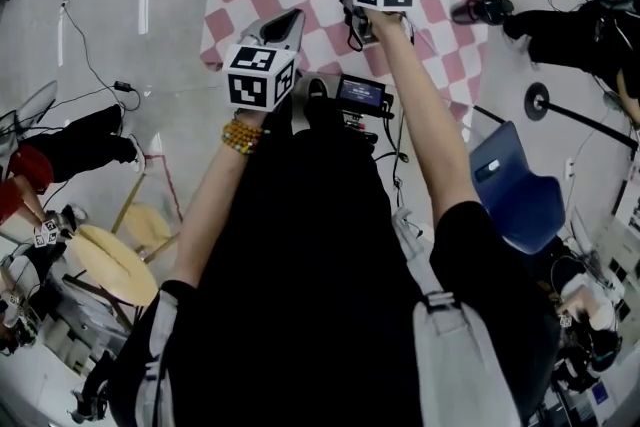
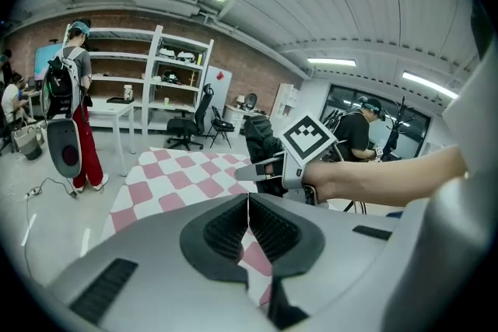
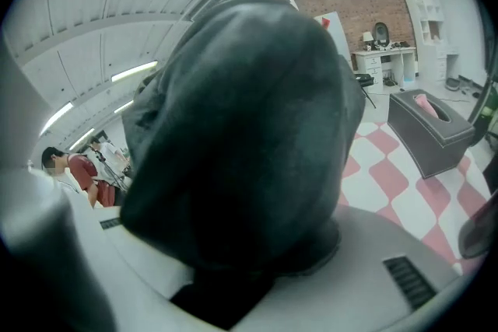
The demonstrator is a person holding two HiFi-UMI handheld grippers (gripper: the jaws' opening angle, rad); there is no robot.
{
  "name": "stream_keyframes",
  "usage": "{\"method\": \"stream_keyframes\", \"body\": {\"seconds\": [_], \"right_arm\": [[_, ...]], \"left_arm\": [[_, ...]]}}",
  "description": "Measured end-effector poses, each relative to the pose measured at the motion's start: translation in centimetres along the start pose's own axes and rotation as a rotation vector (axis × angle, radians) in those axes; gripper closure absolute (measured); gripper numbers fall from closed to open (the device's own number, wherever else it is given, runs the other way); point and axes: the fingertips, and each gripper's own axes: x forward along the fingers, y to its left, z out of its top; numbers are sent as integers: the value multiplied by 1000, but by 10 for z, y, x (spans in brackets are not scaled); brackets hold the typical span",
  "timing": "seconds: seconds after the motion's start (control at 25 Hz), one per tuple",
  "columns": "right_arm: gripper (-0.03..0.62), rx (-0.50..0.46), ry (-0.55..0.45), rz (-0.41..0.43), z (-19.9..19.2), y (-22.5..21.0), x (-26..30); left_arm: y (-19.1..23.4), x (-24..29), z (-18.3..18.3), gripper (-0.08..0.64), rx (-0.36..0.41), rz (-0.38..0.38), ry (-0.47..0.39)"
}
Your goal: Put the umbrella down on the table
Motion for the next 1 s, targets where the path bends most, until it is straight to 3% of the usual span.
{"method": "stream_keyframes", "body": {"seconds": [0.36, 1.0], "right_arm": [[403, 64, 90, -79, -25, -39, 38], [402, 93, 116, -105, -25, -58, 54]], "left_arm": [[17, 0, 3, 545, -7, -13, 3], [25, 3, 1, 545, -28, -8, 23]]}}
